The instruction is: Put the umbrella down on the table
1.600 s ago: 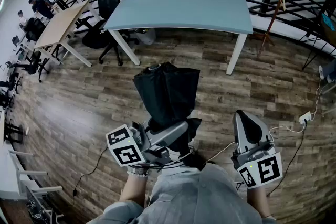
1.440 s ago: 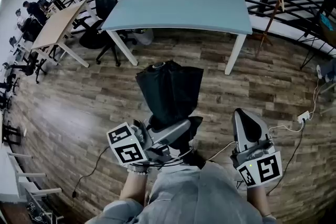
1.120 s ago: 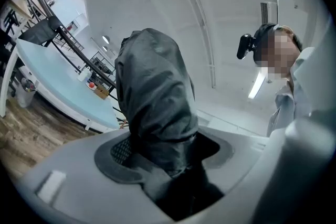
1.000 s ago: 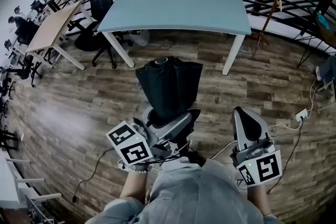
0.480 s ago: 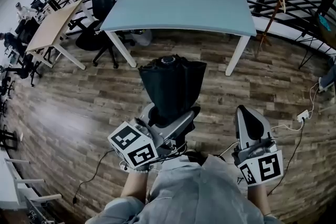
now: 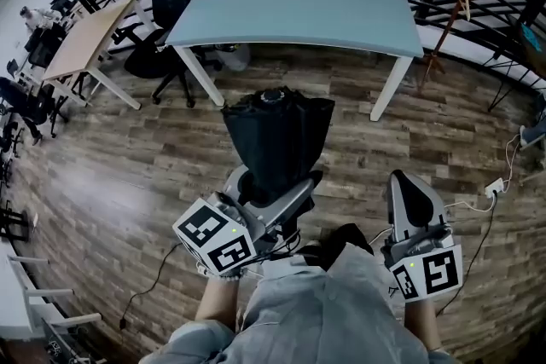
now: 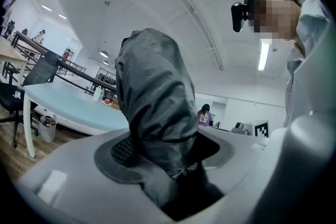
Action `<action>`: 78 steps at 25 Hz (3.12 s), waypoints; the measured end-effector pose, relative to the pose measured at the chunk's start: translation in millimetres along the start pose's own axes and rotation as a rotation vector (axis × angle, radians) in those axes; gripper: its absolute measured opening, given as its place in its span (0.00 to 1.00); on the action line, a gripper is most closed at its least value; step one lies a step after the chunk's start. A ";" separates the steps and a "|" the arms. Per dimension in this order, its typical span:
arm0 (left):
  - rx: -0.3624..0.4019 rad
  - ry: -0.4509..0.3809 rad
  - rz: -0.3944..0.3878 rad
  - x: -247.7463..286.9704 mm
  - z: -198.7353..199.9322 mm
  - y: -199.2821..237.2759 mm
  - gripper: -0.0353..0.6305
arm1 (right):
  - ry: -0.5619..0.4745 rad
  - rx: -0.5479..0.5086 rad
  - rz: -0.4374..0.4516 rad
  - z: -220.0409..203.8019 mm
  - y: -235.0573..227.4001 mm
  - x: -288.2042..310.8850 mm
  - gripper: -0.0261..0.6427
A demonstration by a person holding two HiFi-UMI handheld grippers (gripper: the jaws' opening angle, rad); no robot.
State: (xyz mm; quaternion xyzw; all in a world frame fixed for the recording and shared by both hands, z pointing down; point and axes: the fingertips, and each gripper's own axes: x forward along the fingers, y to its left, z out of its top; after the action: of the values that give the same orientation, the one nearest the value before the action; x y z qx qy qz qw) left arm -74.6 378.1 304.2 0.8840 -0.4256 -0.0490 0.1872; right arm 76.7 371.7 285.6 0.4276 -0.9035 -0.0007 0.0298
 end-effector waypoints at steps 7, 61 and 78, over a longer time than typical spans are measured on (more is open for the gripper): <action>-0.026 -0.013 0.013 12.7 1.9 8.0 0.47 | 0.007 0.012 0.001 -6.7 -15.8 13.0 0.04; 0.000 -0.072 0.114 261.4 94.6 132.1 0.47 | -0.028 0.040 0.096 1.3 -241.8 212.8 0.04; 0.000 -0.021 0.031 287.5 131.2 233.7 0.47 | -0.021 0.034 0.032 12.9 -232.1 321.8 0.04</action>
State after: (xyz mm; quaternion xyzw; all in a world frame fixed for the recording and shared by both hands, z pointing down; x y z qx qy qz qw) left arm -96.5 -14.2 290.8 0.8766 -0.4415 -0.0553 0.1832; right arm 51.8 -24.5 283.6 0.4134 -0.9104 0.0103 0.0129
